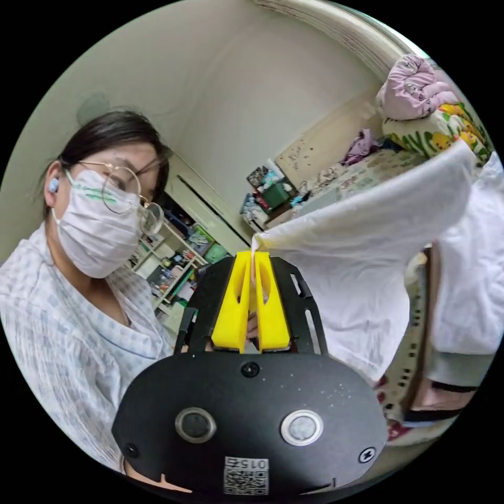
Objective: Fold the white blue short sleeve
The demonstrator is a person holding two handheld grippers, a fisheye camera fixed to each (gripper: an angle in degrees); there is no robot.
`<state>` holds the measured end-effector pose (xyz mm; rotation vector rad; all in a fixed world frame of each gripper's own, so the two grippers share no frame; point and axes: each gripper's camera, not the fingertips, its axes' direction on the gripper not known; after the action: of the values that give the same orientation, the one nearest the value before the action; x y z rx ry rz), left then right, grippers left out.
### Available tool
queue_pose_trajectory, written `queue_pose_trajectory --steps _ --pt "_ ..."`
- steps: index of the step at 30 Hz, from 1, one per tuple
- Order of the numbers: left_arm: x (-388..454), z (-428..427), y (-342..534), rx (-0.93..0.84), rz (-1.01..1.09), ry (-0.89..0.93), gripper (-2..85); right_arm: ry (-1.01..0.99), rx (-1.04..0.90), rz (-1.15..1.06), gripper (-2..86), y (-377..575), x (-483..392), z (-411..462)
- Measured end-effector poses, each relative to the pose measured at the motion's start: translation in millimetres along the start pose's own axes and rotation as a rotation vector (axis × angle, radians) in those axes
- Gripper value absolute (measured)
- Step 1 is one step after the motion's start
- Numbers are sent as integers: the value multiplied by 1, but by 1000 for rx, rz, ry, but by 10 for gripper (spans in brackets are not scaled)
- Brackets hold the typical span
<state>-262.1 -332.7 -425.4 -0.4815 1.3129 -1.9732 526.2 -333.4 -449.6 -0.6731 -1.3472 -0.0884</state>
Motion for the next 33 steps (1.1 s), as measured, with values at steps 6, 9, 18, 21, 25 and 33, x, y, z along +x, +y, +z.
queue_pose_trajectory --steps 6,9,18,21,25,33 --pt "-1 -157 52 -96 -45 -209 147 -203 -159 175 1 56 36 148" --pt "-13 -194 89 -233 -137 -273 152 -218 -333 266 2 90 57 203" --pt "-8 -198 115 -233 -92 -295 88 -199 -363 212 5 72 76 191" --pt "-19 -203 106 -169 -145 -219 70 -143 -378 141 3 54 67 164" --pt "-10 -210 90 -160 -175 -268 58 -56 -255 164 -3 30 51 98" --pt "49 -231 40 -180 -455 -479 47 264 -8 128 -3 -18 -93 -38"
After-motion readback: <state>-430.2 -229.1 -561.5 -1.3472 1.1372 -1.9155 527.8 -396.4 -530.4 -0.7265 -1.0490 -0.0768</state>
